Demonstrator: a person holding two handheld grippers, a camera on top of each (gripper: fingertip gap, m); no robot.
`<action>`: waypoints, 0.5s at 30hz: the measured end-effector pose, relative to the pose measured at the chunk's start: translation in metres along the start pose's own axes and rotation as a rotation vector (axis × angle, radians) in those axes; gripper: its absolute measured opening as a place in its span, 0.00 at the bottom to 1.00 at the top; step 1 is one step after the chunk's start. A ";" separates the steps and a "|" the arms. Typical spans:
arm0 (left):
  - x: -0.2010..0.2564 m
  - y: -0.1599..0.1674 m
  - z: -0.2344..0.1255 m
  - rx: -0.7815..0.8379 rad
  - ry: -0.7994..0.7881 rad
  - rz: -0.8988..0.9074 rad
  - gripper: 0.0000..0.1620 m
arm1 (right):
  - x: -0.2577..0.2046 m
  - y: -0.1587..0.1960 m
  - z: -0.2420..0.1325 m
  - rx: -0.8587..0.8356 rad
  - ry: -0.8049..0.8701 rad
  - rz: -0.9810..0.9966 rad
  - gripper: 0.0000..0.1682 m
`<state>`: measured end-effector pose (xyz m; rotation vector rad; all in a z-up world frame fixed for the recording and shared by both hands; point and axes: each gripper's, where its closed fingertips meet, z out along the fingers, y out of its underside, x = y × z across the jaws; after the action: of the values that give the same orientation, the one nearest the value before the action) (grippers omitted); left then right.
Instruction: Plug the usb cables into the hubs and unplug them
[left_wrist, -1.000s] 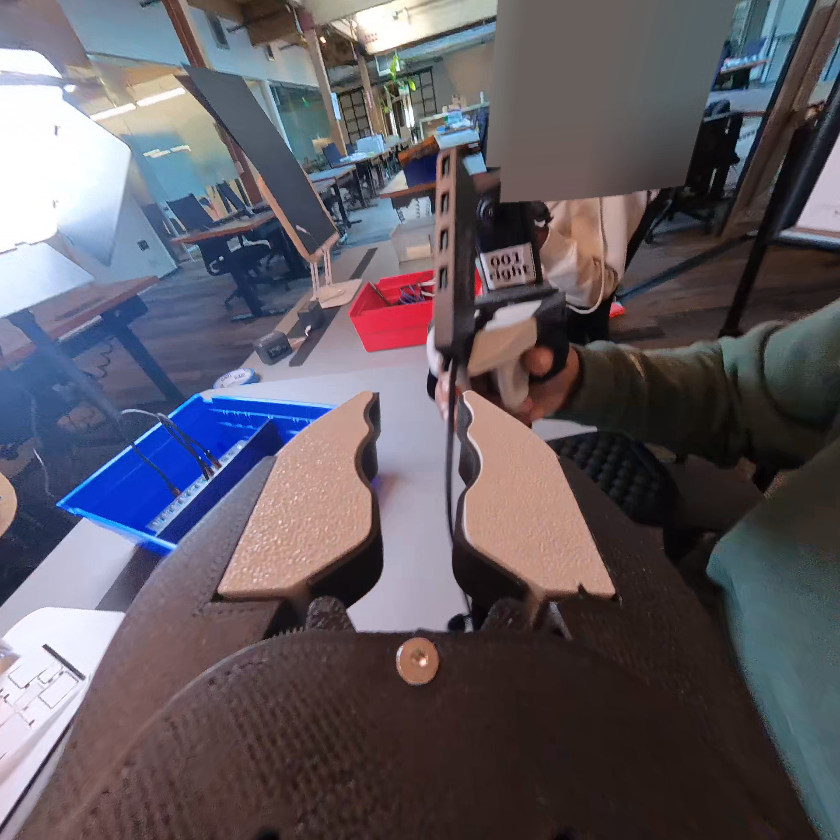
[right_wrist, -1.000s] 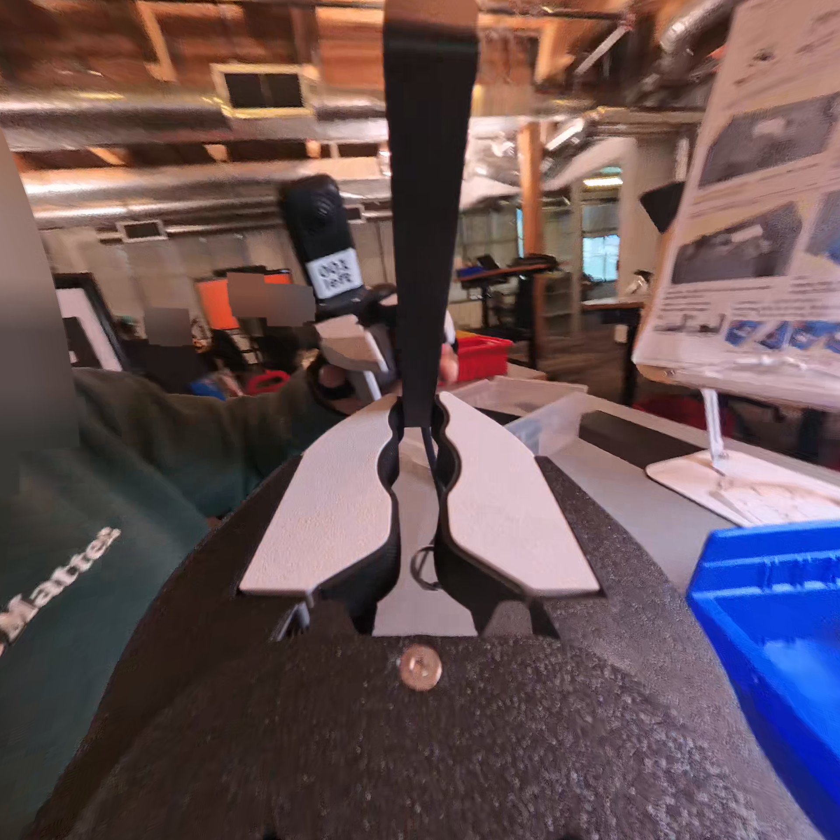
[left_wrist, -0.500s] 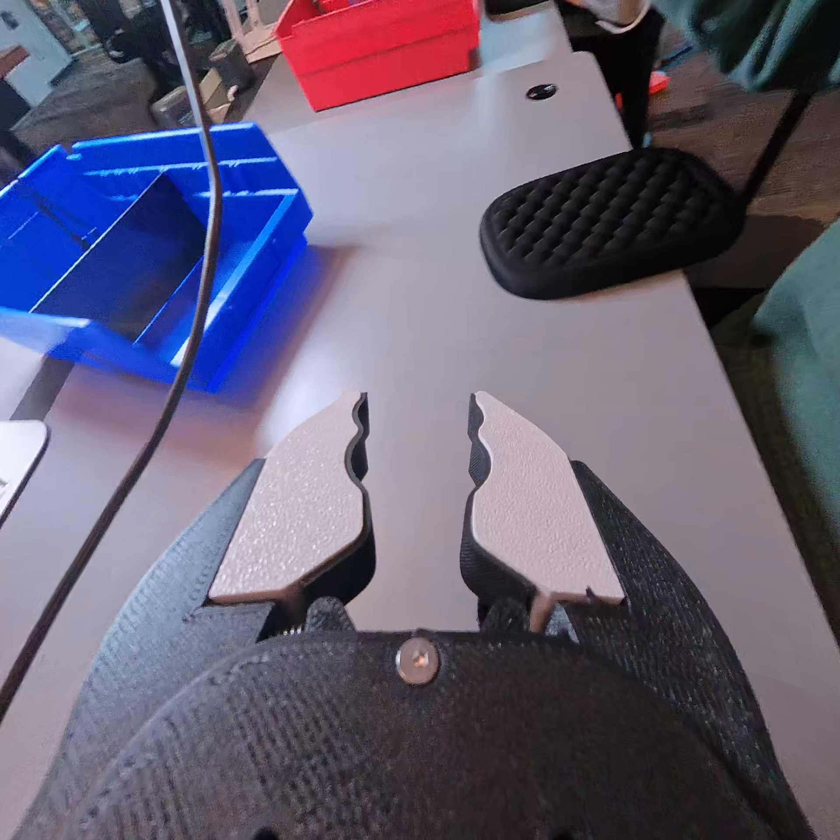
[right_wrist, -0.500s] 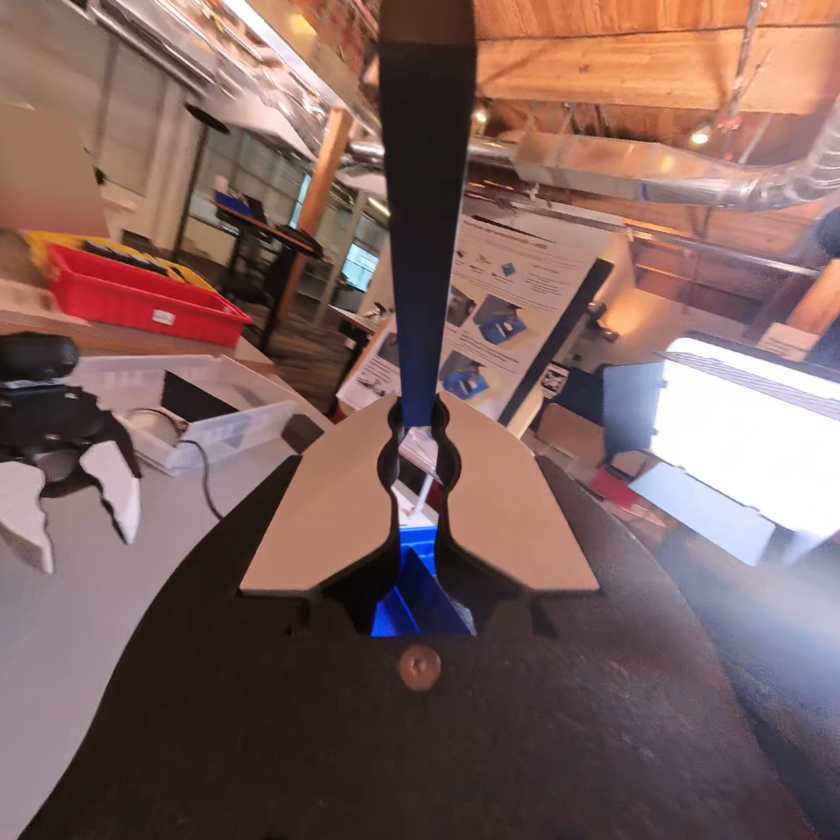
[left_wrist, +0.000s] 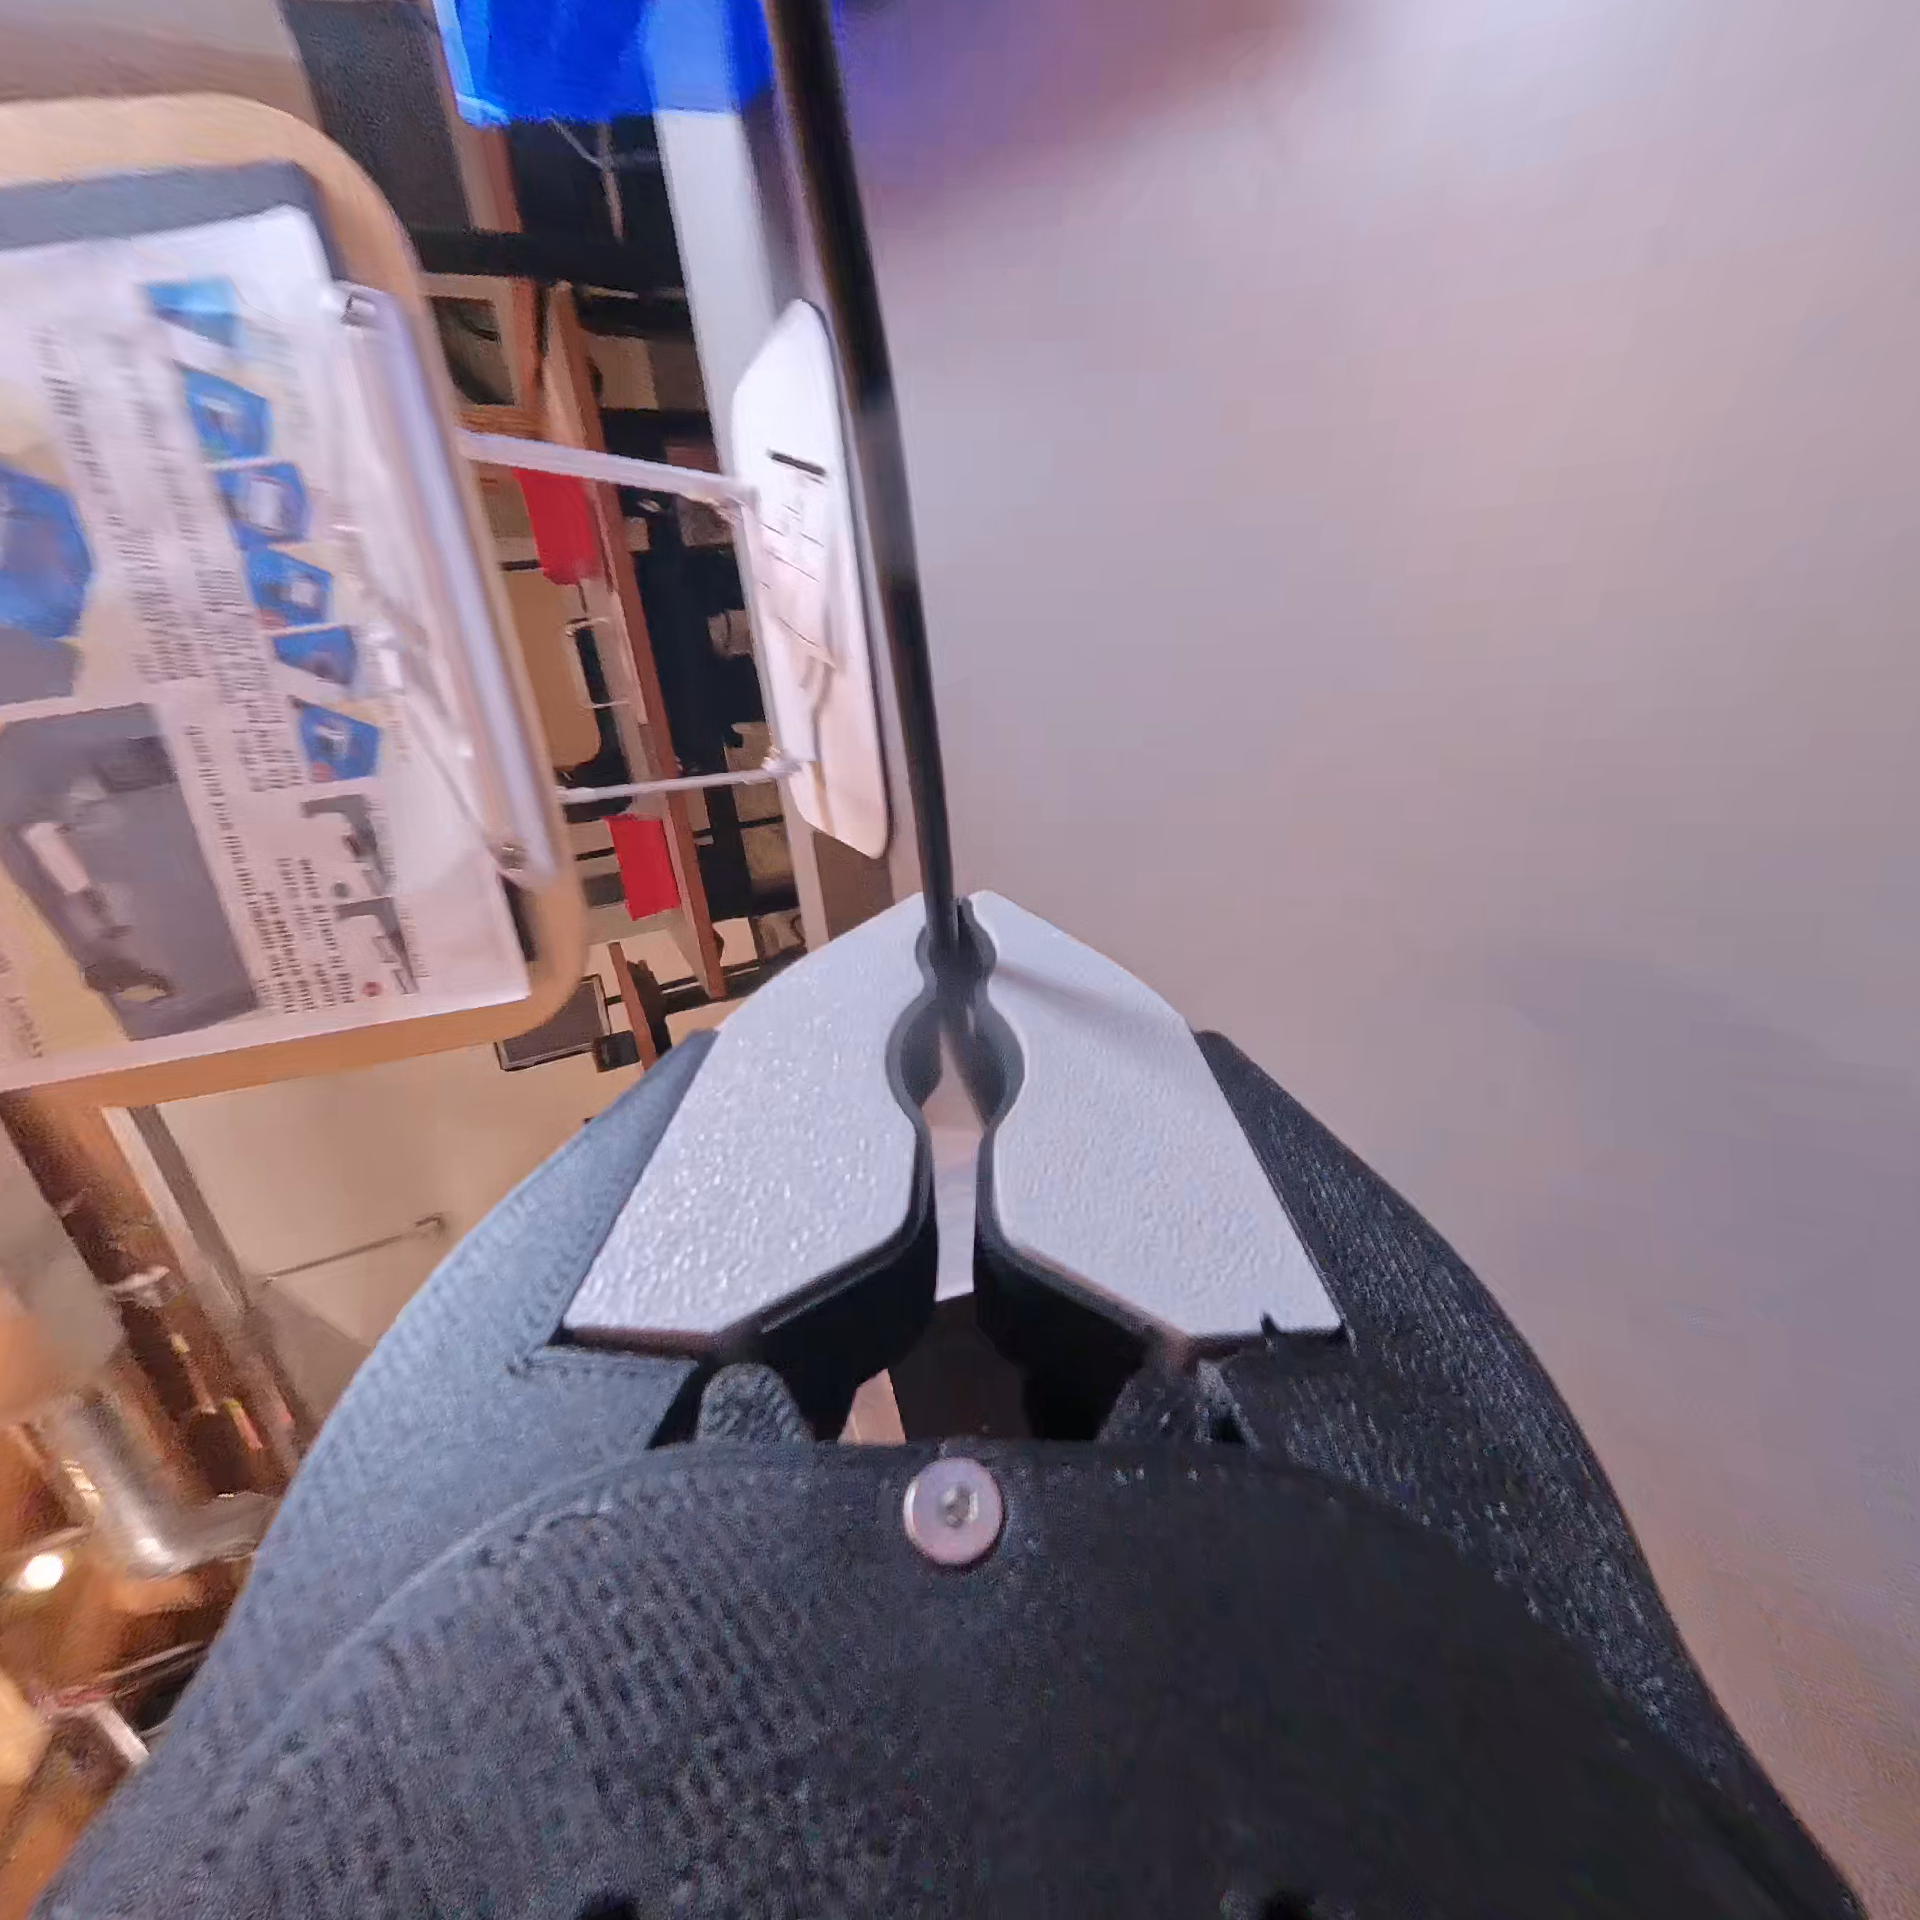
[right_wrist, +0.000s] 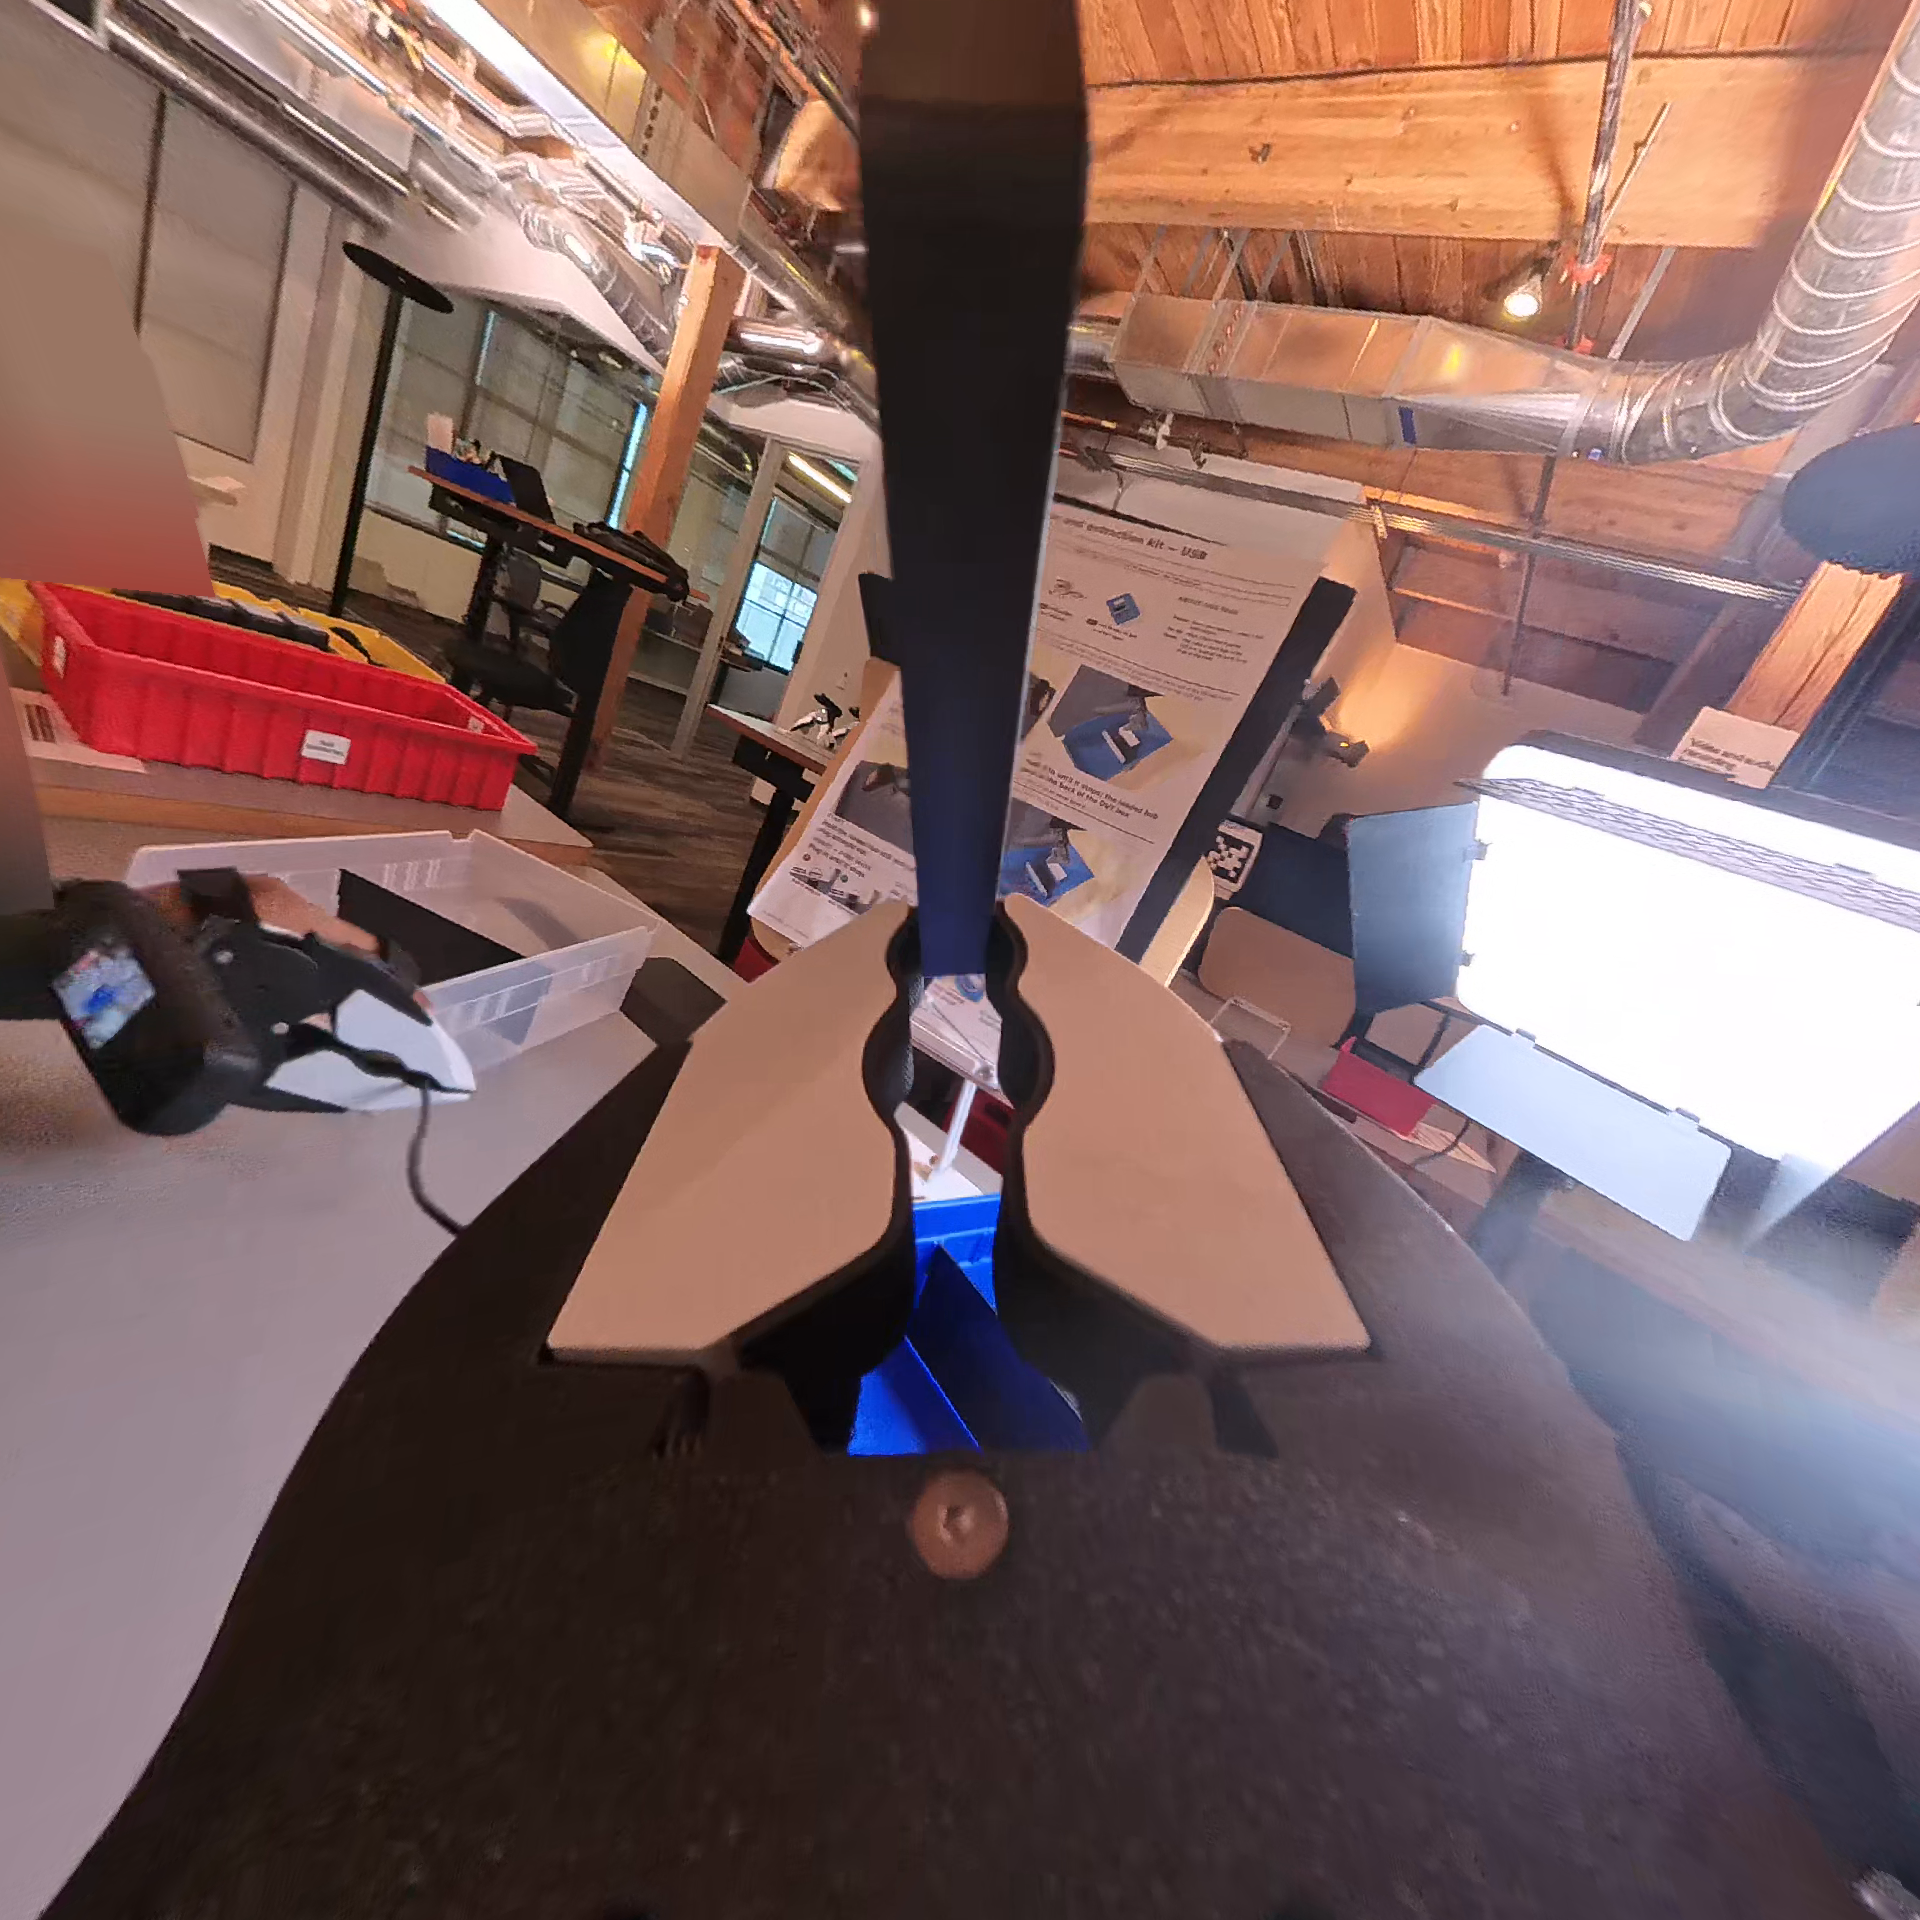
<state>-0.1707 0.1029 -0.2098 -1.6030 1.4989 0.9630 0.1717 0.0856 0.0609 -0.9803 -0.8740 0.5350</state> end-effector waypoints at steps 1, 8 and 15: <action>-0.010 -0.016 -0.009 0.057 0.006 -0.064 0.00 | 0.005 0.001 -0.003 -0.008 0.022 -0.011 0.07; -0.170 -0.134 -0.140 0.845 0.154 -0.616 0.00 | 0.009 0.021 -0.001 -0.073 0.060 0.002 0.07; -0.125 -0.149 -0.085 0.833 0.503 -0.864 0.00 | -0.024 0.062 0.003 -0.133 -0.030 0.066 0.07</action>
<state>-0.0232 0.0922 -0.0569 -1.6043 1.0517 -0.5226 0.1550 0.0991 -0.0022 -1.1276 -0.9153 0.5547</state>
